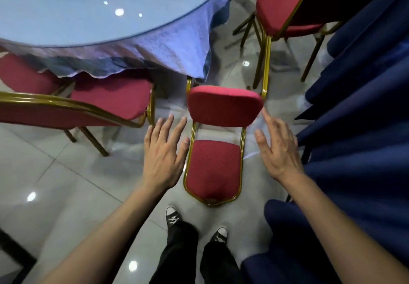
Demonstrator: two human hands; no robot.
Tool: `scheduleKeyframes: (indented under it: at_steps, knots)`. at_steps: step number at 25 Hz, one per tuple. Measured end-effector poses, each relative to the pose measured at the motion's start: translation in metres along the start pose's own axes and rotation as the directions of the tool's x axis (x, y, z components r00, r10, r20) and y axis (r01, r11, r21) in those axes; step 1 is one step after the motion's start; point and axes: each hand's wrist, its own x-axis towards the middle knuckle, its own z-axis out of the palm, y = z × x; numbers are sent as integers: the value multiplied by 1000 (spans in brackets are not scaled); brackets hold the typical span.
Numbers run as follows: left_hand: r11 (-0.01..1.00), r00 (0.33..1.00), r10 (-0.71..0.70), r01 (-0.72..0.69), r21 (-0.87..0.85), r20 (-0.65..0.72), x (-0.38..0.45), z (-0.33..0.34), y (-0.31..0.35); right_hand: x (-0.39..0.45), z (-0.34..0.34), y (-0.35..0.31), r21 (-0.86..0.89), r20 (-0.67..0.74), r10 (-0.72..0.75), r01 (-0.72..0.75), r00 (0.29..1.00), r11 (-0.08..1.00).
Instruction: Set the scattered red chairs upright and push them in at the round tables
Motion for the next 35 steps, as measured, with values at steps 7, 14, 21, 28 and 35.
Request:
scheduleKeyframes:
  at_steps: [7,14,21,28,35]
  knots:
    - [996,993,-46,55,-73,110,-15,122,-30,-26,104,70,58,-1,107,-107,994,993]
    - [997,969,3,16,-73,248,-42,248,-76,-68,226,136,58,57,221,-225,974,973]
    - [998,944,40,-24,-53,326,-43,360,-123,-98,346,199,79,97,319,-327,943,942]
    - [996,911,78,-89,7,406,-52,496,-163,-99,463,275,-2,129,370,-373,920,928]
    - [994,892,35,-78,77,450,-42,609,-200,-84,559,340,-148,134,399,-380,907,913]
